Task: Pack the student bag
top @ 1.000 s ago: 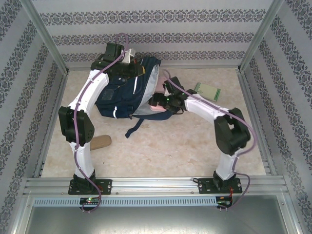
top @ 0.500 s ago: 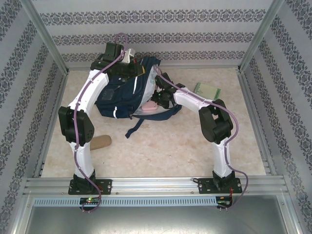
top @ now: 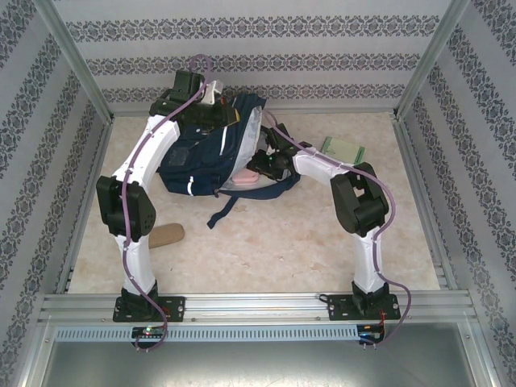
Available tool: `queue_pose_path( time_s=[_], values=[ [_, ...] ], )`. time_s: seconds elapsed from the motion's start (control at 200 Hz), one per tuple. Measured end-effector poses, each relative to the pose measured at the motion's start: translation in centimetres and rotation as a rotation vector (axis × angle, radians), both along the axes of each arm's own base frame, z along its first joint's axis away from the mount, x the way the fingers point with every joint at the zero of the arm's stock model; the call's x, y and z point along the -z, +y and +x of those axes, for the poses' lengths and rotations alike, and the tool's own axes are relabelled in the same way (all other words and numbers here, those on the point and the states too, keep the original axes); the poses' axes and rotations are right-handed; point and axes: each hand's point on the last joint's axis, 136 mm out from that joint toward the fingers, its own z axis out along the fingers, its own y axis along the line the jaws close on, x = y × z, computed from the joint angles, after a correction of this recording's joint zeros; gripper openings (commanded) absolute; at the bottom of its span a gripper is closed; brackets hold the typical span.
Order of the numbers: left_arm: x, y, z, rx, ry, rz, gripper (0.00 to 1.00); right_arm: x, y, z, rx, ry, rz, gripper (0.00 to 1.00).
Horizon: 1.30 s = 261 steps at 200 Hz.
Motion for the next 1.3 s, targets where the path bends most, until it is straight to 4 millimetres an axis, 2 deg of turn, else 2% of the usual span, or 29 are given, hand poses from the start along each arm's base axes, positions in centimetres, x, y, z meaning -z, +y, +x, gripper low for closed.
queue_pose_path(
  time_s=[0.325,0.41,0.53,0.659,0.794,0.874,0.949,1.014,1.079,1.129,1.304],
  values=[
    [0.0,0.0,0.0,0.001,0.000,0.000,0.00,-0.2,3.9,0.3,-0.046,0.014,0.077,0.52],
    [0.0,0.0,0.0,0.001,0.000,0.000,0.00,-0.4,4.0,0.2,-0.047,0.019,0.085,0.55],
    [0.0,0.0,0.0,0.001,0.000,0.000,0.00,-0.5,3.8,0.1,-0.051,0.011,0.079,0.66],
    [0.0,0.0,0.0,0.003,-0.003,0.002,0.00,-1.4,2.2,-0.9,-0.043,-0.015,0.031,0.69],
    [0.0,0.0,0.0,0.008,-0.009,0.008,0.00,-4.5,-0.6,-1.7,-0.025,-0.085,-0.015,0.66],
    [0.1,0.0,0.0,0.011,-0.012,0.013,0.00,-7.0,-3.1,-1.8,0.003,-0.151,-0.043,0.62],
    [0.3,0.1,0.0,0.013,-0.013,0.021,0.00,-8.5,-5.8,-1.8,0.040,-0.200,-0.075,0.52],
    [0.9,0.1,-0.2,0.016,-0.006,0.027,0.00,-9.0,-8.6,-1.7,0.088,-0.225,-0.112,0.34],
    [1.5,0.0,-0.4,0.021,0.007,0.030,0.00,-8.6,-11.5,-1.3,0.140,-0.222,-0.150,0.12],
    [2.0,-0.1,-0.6,0.026,0.014,0.032,0.00,-7.9,-14.0,-0.8,0.192,-0.201,-0.181,0.00],
    [3.0,-1.1,-1.2,0.047,0.025,0.035,0.00,-3.9,-22.1,1.0,0.342,-0.077,-0.326,0.00]
  ],
)
